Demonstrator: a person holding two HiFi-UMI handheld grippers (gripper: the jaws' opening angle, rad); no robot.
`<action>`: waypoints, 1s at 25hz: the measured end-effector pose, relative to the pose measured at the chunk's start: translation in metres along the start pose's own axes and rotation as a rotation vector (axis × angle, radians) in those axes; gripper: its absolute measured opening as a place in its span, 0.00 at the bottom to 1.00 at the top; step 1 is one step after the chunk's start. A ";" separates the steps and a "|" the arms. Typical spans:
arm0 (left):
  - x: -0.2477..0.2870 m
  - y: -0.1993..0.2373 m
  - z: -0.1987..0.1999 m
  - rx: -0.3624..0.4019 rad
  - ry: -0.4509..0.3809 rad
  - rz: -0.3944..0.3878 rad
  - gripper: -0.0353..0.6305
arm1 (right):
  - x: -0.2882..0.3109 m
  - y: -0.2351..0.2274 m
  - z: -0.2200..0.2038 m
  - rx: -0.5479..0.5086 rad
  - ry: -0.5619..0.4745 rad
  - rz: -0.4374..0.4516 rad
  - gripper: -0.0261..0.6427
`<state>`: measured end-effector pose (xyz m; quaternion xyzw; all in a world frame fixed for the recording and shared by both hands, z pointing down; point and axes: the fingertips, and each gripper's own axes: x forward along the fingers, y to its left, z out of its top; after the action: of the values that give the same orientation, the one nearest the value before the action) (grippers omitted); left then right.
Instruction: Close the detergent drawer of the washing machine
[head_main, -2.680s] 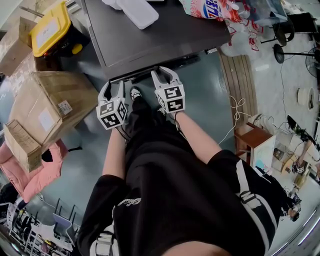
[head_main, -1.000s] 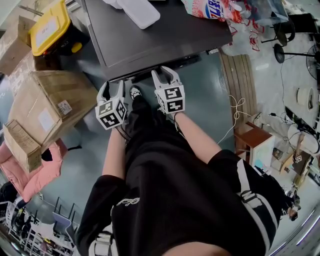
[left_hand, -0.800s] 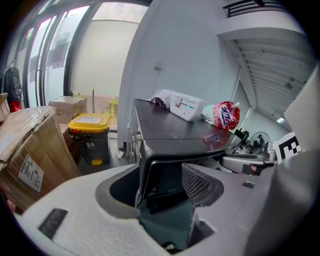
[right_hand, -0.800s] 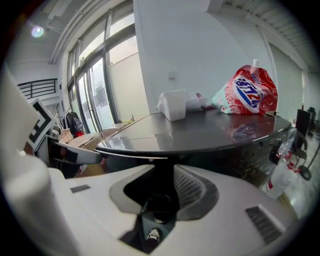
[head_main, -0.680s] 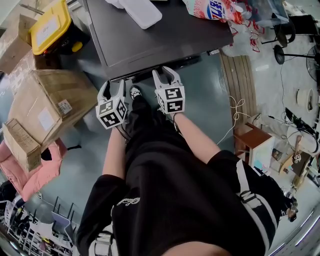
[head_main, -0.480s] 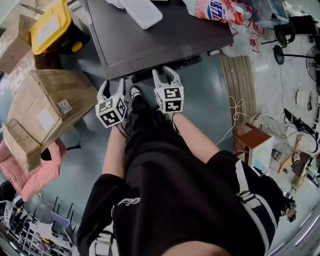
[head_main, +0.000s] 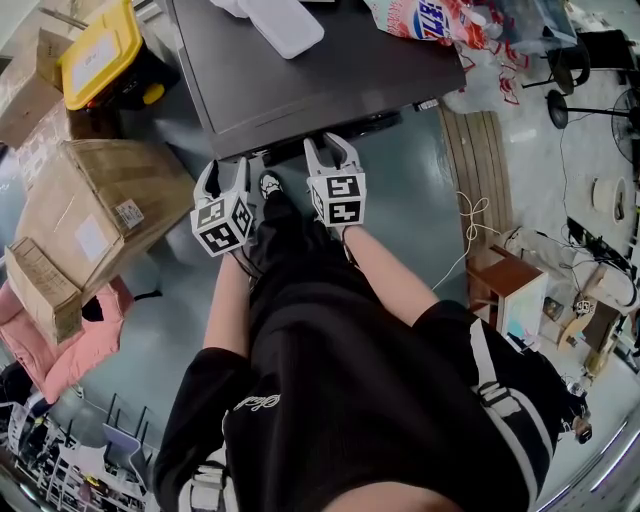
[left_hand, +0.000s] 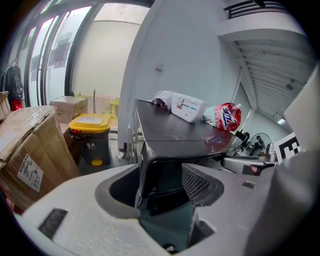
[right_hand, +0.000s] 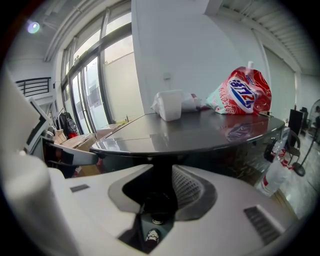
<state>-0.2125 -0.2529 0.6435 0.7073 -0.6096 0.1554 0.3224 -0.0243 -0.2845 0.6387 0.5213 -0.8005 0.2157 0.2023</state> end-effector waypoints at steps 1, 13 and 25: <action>0.000 0.000 0.000 0.001 -0.002 0.002 0.46 | 0.000 0.000 0.000 -0.002 -0.002 0.004 0.22; -0.018 -0.013 -0.022 0.018 0.012 -0.003 0.40 | -0.016 0.011 -0.012 -0.065 0.019 0.066 0.22; -0.044 -0.053 -0.051 0.029 0.005 -0.035 0.38 | -0.059 0.018 -0.026 -0.095 0.001 0.104 0.20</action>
<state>-0.1620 -0.1836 0.6400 0.7222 -0.5939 0.1603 0.3163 -0.0165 -0.2194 0.6253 0.4688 -0.8357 0.1878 0.2156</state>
